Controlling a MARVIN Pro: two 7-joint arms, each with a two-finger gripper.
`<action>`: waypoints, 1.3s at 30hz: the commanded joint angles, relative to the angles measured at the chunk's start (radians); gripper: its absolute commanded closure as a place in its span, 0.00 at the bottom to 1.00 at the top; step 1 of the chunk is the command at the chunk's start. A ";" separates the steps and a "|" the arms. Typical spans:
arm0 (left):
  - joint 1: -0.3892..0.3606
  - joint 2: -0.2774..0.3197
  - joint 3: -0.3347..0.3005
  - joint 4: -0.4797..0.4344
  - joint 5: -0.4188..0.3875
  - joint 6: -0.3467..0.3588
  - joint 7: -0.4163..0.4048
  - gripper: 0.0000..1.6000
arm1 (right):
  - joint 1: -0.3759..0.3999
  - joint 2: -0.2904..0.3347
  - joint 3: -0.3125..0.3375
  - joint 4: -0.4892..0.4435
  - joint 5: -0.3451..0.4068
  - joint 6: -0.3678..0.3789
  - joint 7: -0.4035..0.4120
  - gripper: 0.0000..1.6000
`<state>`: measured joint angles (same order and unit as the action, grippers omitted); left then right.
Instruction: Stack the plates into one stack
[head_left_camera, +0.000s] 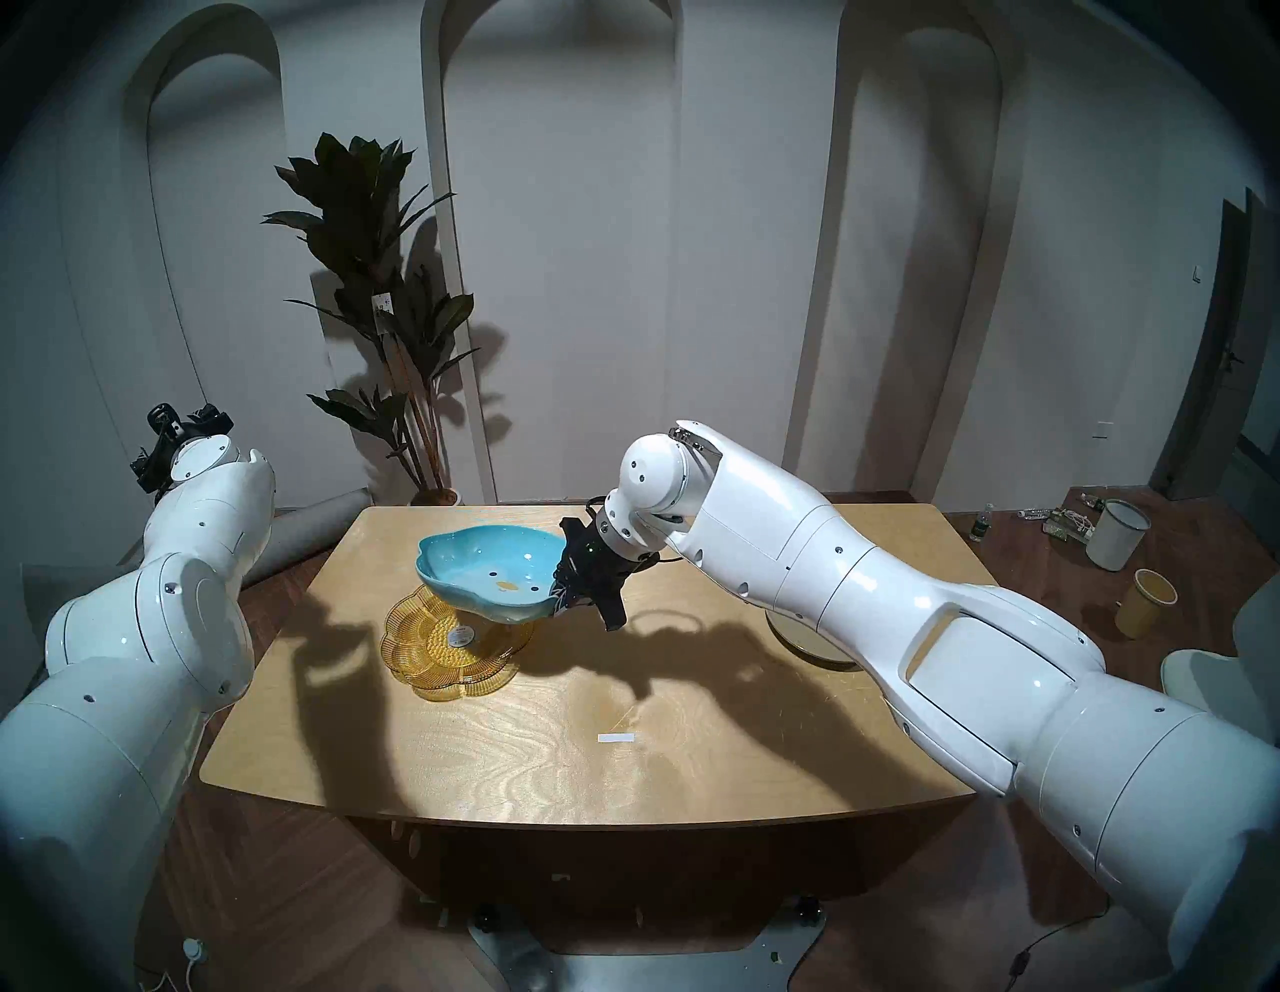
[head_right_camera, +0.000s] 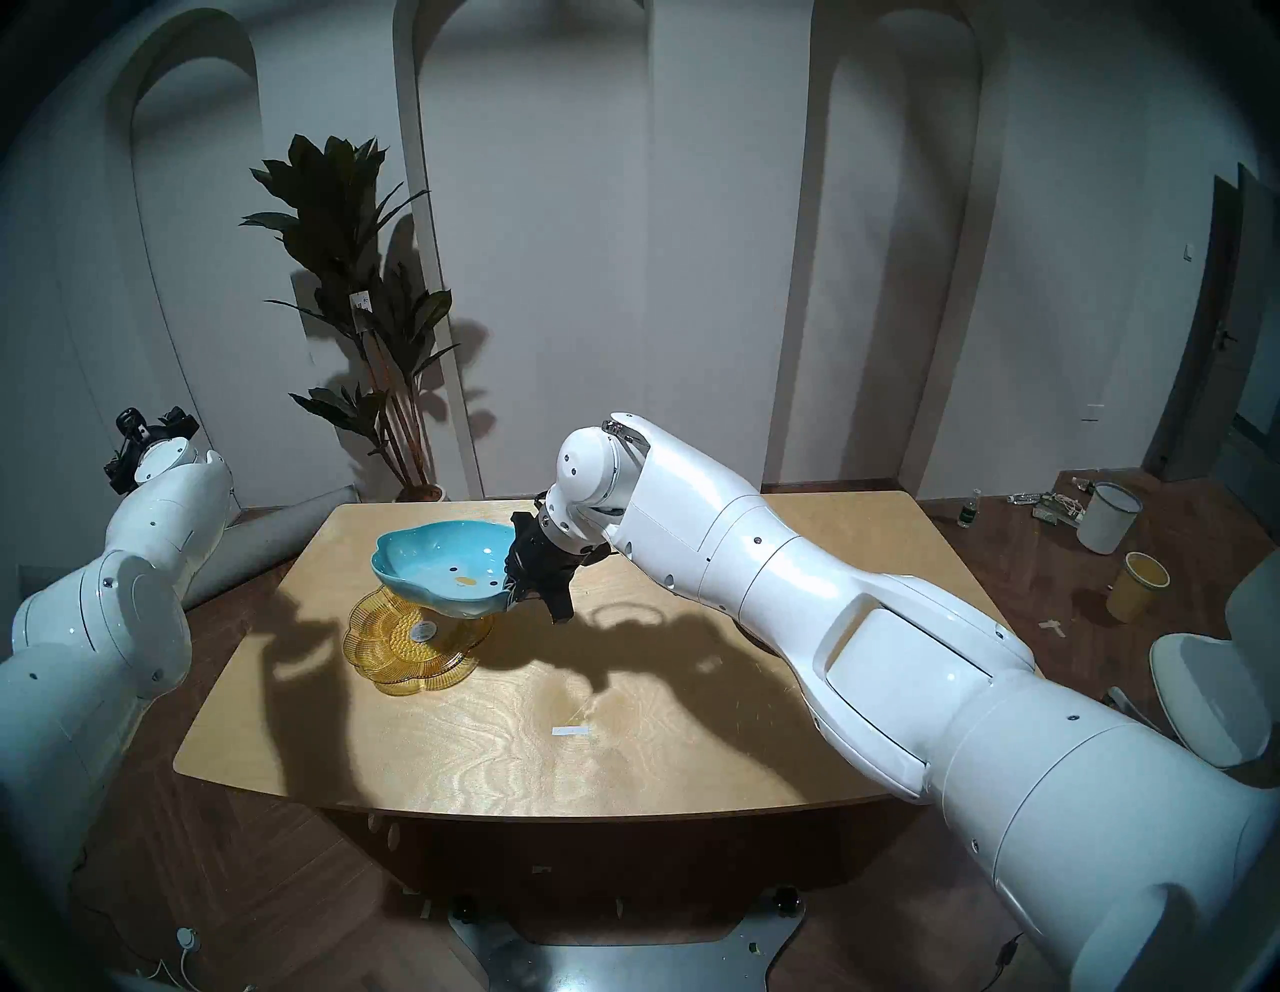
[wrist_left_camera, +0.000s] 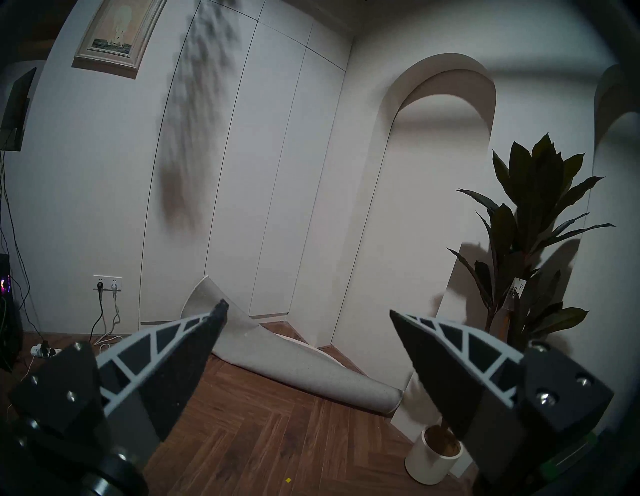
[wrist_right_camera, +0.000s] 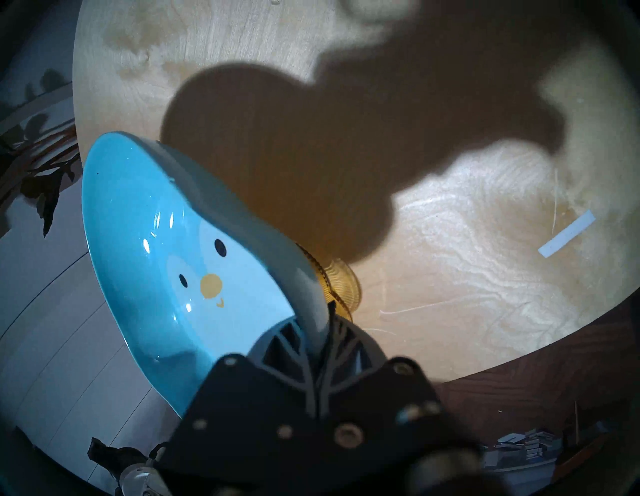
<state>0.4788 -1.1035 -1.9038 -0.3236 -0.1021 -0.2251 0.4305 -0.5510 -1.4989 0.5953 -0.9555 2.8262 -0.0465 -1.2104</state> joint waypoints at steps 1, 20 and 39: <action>-0.025 -0.003 0.001 0.000 -0.001 -0.017 -0.003 0.00 | 0.066 -0.040 -0.009 0.012 -0.017 0.025 -0.018 1.00; -0.023 -0.014 0.001 0.022 -0.001 -0.026 -0.014 0.00 | 0.131 -0.103 -0.062 0.100 -0.102 0.093 -0.082 1.00; -0.017 -0.015 0.000 0.041 -0.001 -0.030 -0.025 0.00 | 0.179 -0.162 -0.122 0.172 -0.180 0.165 -0.094 1.00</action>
<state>0.4820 -1.1216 -1.9038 -0.2755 -0.1024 -0.2434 0.4071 -0.4219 -1.6213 0.4793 -0.7878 2.6619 0.0913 -1.3155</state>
